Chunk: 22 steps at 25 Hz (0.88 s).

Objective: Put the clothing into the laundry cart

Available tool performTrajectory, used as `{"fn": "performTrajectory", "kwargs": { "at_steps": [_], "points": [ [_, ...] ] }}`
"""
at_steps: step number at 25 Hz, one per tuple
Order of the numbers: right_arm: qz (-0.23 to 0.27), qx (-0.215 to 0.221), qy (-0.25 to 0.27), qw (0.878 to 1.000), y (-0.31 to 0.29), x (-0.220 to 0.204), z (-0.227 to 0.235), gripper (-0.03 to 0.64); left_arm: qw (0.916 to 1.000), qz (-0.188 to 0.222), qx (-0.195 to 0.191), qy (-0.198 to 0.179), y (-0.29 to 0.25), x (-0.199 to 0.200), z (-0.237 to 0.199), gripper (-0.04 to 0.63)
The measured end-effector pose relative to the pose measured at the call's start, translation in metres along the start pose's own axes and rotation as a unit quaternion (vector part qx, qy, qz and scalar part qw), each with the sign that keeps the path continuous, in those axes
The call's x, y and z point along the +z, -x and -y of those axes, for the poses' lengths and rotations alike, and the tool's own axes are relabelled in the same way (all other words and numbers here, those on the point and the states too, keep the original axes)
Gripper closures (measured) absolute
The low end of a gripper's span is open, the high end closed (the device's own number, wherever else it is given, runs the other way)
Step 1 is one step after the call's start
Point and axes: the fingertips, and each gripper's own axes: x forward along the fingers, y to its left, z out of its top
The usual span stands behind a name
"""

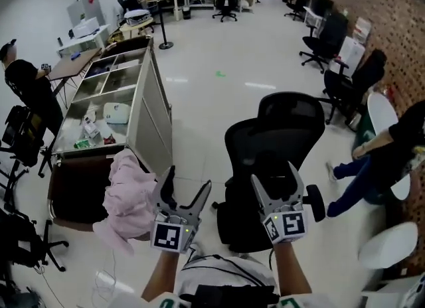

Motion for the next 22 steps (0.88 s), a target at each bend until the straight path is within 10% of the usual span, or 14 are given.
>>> {"fn": "performTrajectory", "kwargs": {
  "at_steps": [6, 22],
  "points": [
    [-0.033, -0.103, -0.032, 0.994, 0.063, -0.027, 0.043, 0.206, 0.9997, -0.024, -0.007, -0.003, -0.008, -0.028, 0.041, 0.224],
    [-0.033, -0.069, -0.03, 0.997, 0.059, -0.025, 0.026, 0.21, 0.9993, -0.032, -0.014, 0.009, -0.002, -0.024, 0.046, 0.224]
  ]
}}
